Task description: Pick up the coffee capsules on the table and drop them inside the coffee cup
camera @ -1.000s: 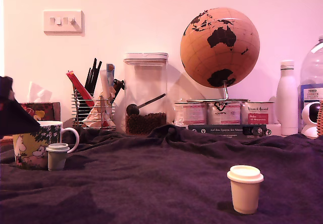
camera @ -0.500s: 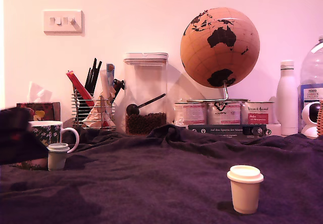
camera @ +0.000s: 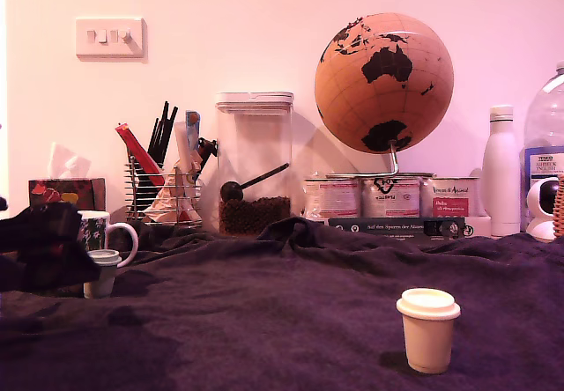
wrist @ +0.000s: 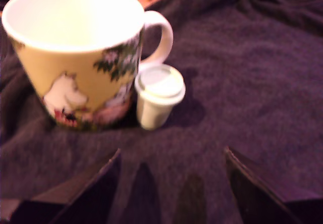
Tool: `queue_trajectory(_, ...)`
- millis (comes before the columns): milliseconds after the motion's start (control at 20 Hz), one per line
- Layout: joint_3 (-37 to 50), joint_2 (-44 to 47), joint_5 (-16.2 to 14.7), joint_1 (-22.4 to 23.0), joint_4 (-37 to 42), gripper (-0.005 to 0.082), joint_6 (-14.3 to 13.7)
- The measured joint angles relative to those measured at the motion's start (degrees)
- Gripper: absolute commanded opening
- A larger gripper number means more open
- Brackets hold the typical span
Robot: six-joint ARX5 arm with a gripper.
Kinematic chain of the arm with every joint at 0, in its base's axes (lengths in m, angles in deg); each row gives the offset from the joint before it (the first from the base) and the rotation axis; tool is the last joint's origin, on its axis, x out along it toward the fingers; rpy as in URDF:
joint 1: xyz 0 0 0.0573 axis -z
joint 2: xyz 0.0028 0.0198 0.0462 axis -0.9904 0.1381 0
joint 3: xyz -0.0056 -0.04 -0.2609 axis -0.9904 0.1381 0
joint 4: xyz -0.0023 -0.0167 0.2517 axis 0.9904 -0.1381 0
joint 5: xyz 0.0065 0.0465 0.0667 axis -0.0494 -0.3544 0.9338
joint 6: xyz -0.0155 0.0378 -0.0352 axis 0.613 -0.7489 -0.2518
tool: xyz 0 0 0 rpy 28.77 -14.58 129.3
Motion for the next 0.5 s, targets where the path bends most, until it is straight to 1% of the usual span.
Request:
queue_trajectory(100,-1.05,1.64,-1.33,-0.37,0.28,0.0586,-1.16)
queue_trajectory(150,-1.9,2.62,-1.73,-0.52,0.42,0.0586,-2.6)
queue_trajectory(200,-2.93,3.8,-2.36,-0.76,0.48,0.0586,-2.58)
queue_trajectory(300,-5.42,7.06,-3.19,-1.22,0.74,0.0586,-5.31)
queue_trajectory(350,-6.34,8.61,-3.23,-1.53,0.81,0.0586,-5.31)
queue_trajectory(450,-7.19,10.64,-3.65,-1.95,0.79,0.0586,-6.67)
queue_trajectory(500,-7.26,10.84,-3.82,-2.27,0.7,0.0586,-6.73)
